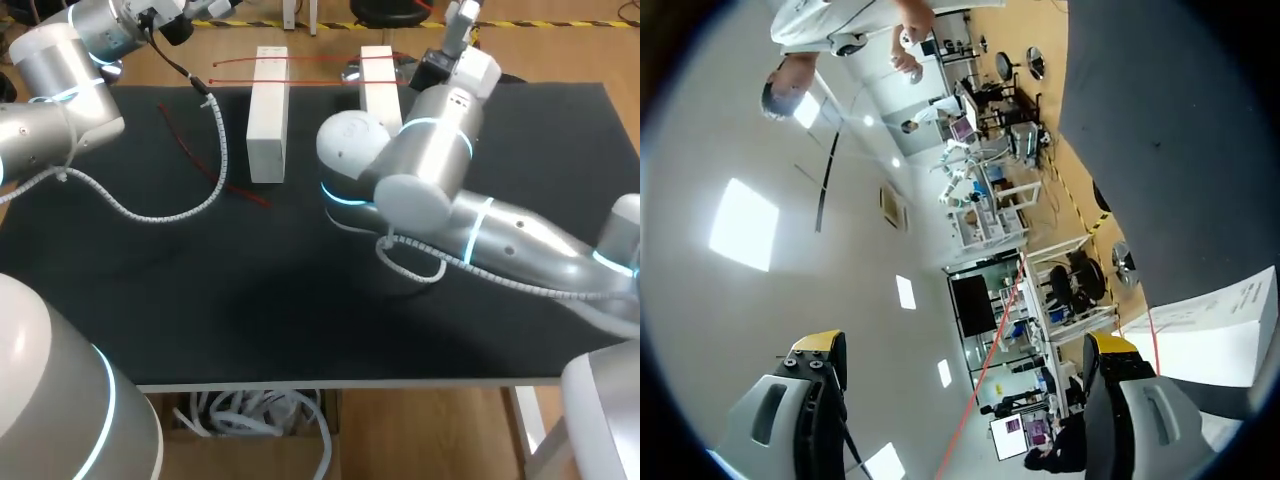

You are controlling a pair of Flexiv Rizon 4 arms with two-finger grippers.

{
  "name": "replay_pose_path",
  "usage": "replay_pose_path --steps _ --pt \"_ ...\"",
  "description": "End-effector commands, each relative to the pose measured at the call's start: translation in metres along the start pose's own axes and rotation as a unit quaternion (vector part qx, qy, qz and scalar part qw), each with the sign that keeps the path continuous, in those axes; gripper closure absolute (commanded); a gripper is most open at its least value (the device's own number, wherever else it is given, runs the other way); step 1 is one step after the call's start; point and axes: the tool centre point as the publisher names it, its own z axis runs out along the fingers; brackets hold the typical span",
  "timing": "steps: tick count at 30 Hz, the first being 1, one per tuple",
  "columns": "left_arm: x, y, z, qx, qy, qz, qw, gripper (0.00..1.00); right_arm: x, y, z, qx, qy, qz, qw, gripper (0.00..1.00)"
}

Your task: Grab the tape and strap the tape.

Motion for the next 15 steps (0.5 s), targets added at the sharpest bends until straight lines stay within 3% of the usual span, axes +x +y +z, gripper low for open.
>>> replay_pose_path --steps 1,15 --pt "0.000 0.000 0.000 0.000 0.000 0.000 1.000 1.00 0.004 0.016 -0.007 0.073 -0.007 -0.001 0.997 0.00" --pt "0.000 0.000 0.000 0.000 0.000 0.000 1.000 1.00 0.023 0.028 0.007 0.098 0.022 0.024 0.995 0.00"
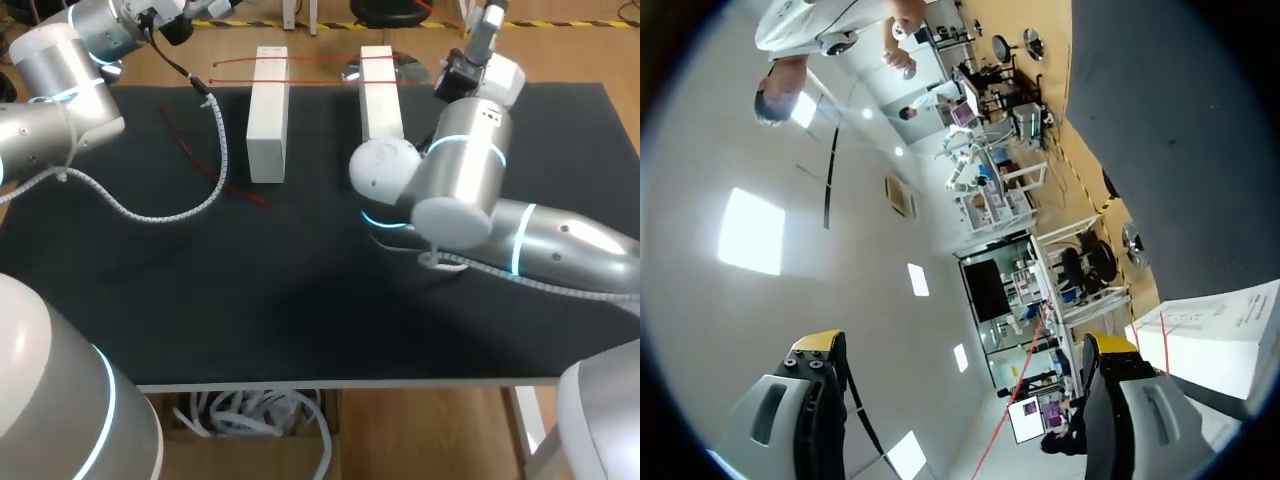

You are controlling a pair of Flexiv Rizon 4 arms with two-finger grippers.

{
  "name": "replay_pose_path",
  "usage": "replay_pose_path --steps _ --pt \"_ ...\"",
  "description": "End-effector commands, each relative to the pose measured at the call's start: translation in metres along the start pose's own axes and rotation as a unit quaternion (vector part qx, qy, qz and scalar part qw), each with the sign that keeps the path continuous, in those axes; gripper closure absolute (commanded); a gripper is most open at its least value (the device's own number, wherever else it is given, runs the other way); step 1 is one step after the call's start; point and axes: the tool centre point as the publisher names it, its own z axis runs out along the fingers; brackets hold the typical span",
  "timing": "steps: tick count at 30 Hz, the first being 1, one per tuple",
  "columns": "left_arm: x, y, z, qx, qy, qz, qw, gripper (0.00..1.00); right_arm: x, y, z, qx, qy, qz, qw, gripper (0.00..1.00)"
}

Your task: Grab the tape and strap the tape.

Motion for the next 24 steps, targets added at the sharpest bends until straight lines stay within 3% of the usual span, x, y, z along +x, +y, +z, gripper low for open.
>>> replay_pose_path --steps 1,8,15,24 --pt "0.000 0.000 0.000 0.000 0.000 0.000 1.000 1.00 0.004 0.006 0.006 0.052 -0.009 -0.003 0.999 0.00" --pt "0.000 0.000 0.000 0.000 0.000 0.000 1.000 1.00 -0.001 0.008 0.006 0.060 -0.015 -0.010 0.998 0.00" --pt "0.000 0.000 0.000 0.000 0.000 0.000 1.000 1.00 -0.007 0.001 0.004 0.101 -0.011 0.017 0.995 0.00" --pt "0.000 0.000 0.000 0.000 0.000 0.000 1.000 1.00 -0.015 -0.007 0.002 0.104 -0.012 0.012 0.994 0.00"
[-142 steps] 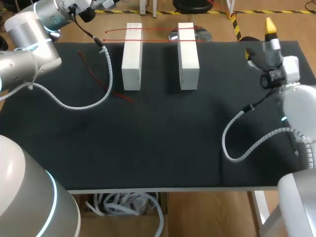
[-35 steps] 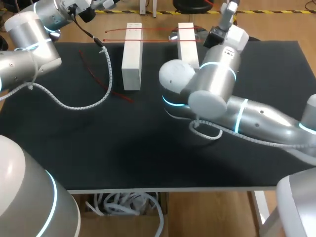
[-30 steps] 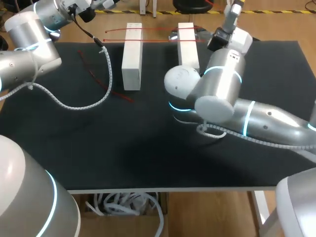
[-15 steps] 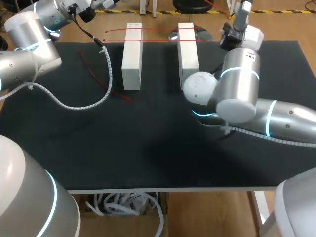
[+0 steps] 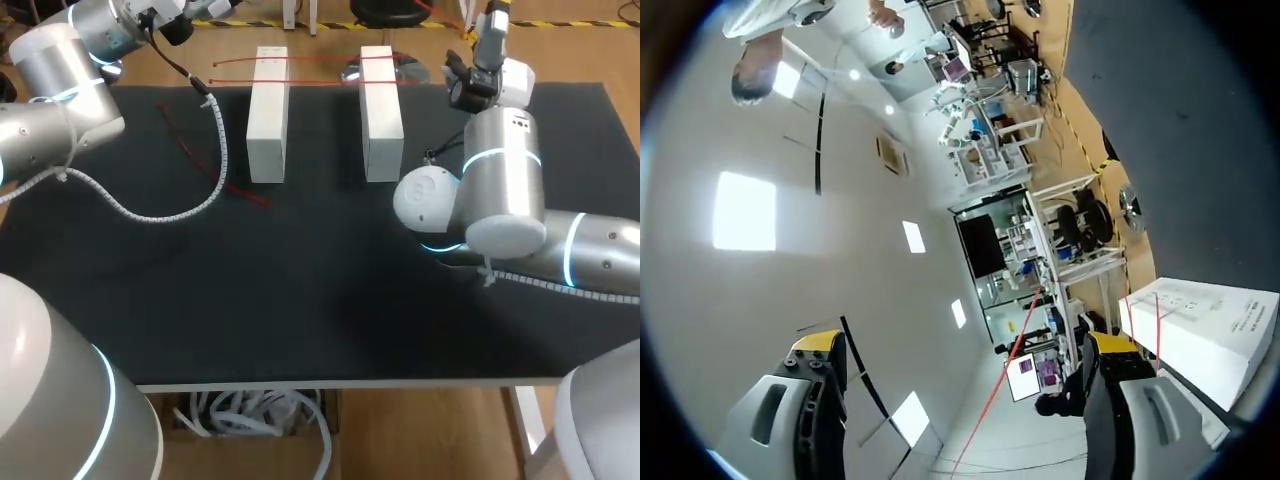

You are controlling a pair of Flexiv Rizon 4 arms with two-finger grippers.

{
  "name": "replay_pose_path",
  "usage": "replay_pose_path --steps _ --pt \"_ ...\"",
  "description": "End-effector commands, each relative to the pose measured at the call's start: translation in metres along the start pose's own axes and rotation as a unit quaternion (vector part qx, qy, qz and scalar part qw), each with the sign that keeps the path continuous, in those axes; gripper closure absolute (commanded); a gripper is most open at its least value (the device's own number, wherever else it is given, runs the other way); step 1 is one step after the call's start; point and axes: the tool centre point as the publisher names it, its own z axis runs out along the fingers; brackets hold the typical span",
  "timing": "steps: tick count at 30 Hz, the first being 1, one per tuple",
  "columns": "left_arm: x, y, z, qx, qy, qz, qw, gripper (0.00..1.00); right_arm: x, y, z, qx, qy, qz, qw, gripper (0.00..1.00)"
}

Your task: Grab the tape and strap the tape.

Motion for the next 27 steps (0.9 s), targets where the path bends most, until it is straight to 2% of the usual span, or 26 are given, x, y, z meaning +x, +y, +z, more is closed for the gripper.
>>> replay_pose_path --steps 1,7,17,18,19,20,21,25,27 --pt "0.0004 0.0000 0.0000 0.000 0.000 0.000 1.000 1.00 -0.0010 0.0007 -0.0003 -0.002 0.002 -0.001 1.000 0.00" --pt "0.0004 0.0000 0.0000 0.000 0.000 0.000 1.000 1.00 0.0034 -0.0018 -0.0023 -0.009 0.010 -0.006 1.000 0.00" --pt "0.0004 0.0000 0.0000 0.000 0.000 0.000 1.000 1.00 -0.0002 -0.0031 -0.0052 -0.019 0.004 -0.014 1.000 0.00" --pt "0.0004 0.0000 0.0000 0.000 0.000 0.000 1.000 1.00 -0.0002 -0.0031 -0.0052 -0.020 0.004 -0.014 1.000 0.06" --pt "0.0004 0.0000 0.0000 0.000 0.000 0.000 1.000 1.00 0.0000 -0.0032 -0.0054 -0.020 0.005 -0.014 1.000 0.55" --pt "0.0004 0.0000 0.0000 0.000 0.000 0.000 1.000 1.00 0.0001 -0.0035 -0.0057 -0.020 0.005 -0.014 1.000 0.65" --pt "0.0004 0.0000 0.0000 0.000 0.000 0.000 1.000 1.00 0.0002 -0.0038 -0.0059 -0.019 0.005 -0.013 1.000 0.68" --pt "0.0004 0.0000 0.0000 0.000 0.000 0.000 1.000 1.00 -0.0012 -0.0048 -0.0066 -0.019 0.003 -0.014 1.000 0.60" --pt "0.0004 0.0000 0.0000 0.000 0.000 0.000 1.000 1.00 -0.0015 -0.0048 -0.0067 -0.020 0.003 -0.015 1.000 0.62"
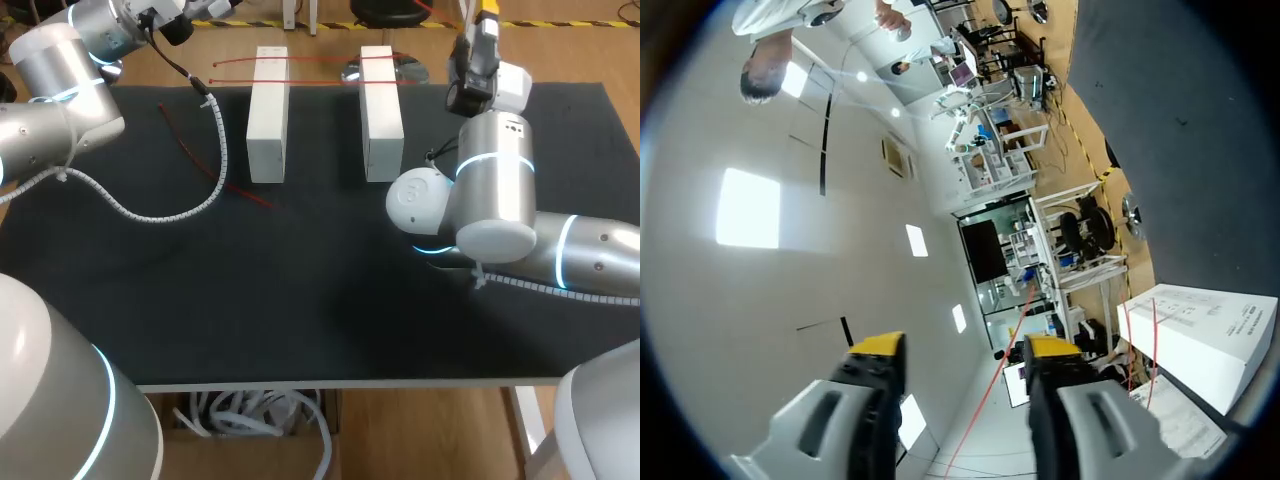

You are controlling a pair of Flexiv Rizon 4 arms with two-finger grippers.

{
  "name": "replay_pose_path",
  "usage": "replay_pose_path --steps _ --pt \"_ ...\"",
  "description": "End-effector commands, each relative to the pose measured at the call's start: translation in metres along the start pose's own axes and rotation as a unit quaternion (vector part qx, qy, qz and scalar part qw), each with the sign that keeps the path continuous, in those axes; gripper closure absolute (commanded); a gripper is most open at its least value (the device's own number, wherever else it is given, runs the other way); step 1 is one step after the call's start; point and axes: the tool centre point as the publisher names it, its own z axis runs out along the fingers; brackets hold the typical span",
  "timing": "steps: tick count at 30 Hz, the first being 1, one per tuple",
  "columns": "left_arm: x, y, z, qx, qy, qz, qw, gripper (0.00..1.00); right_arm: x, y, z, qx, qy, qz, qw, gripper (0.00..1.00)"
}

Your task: Grab the tape and strap the tape.

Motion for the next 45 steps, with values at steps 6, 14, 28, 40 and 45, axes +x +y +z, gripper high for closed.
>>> replay_pose_path --steps 6,14,28,40,45 --pt "0.000 0.000 0.000 0.000 0.000 0.000 1.000 1.00 0.000 -0.003 -0.001 -0.006 -0.002 -0.004 1.000 0.65" --pt "0.000 0.000 0.000 0.000 0.000 0.000 1.000 1.00 -0.001 -0.003 -0.002 -0.006 -0.002 -0.007 1.000 0.69" --pt "0.000 0.000 0.000 0.000 0.000 0.000 1.000 1.00 -0.003 -0.006 -0.003 -0.003 -0.005 -0.013 1.000 0.67" --pt "0.000 0.000 0.000 0.000 0.000 0.000 1.000 1.00 -0.006 -0.012 -0.004 0.005 -0.007 -0.018 1.000 0.67" --pt "0.000 0.000 0.000 0.000 0.000 0.000 1.000 1.00 -0.007 -0.014 -0.004 0.009 -0.009 -0.021 1.000 0.66"
